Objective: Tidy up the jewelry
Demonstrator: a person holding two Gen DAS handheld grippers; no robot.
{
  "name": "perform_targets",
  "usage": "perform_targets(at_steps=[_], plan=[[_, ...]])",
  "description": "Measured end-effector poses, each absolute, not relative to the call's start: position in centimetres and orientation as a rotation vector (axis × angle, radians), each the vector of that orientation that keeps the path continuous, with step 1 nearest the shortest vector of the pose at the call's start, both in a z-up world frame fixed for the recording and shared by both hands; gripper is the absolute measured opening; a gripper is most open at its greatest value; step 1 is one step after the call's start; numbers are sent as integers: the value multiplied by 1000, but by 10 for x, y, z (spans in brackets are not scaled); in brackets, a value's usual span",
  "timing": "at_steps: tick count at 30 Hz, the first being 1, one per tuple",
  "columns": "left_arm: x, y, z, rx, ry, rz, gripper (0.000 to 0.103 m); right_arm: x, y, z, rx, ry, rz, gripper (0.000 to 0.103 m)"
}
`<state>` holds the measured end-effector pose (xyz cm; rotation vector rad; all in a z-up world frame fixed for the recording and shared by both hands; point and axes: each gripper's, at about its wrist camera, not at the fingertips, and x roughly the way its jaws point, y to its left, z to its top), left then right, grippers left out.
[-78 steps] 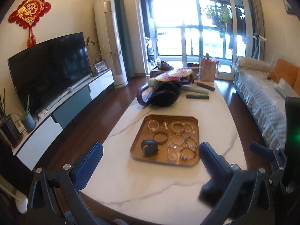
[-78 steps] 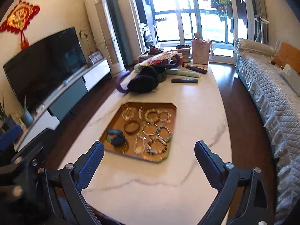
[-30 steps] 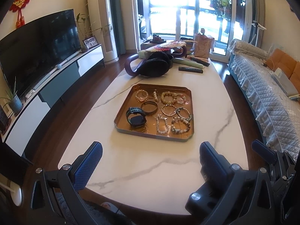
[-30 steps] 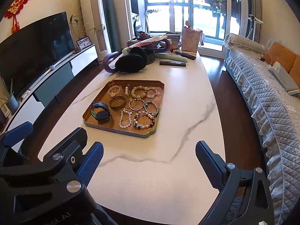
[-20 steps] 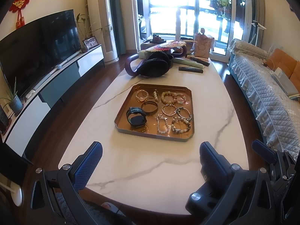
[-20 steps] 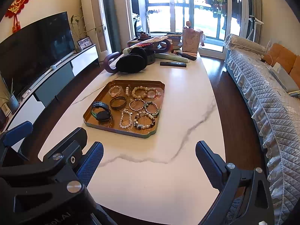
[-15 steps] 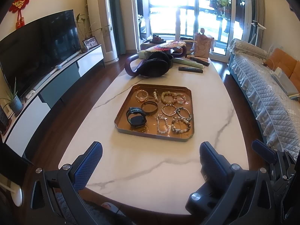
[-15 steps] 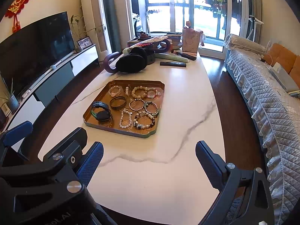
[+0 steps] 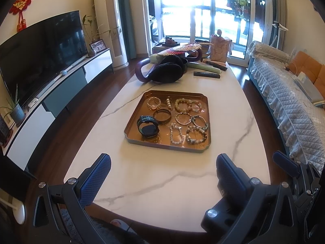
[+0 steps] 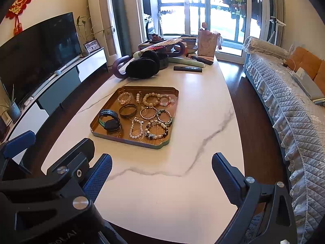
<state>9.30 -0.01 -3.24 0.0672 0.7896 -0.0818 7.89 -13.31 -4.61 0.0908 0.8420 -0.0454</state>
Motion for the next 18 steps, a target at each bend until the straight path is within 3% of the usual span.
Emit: perform_targets(at_steps=[18], plan=[[92,0,-32,66,795,-82,103,79,-133,-46,92,844,-45,98]])
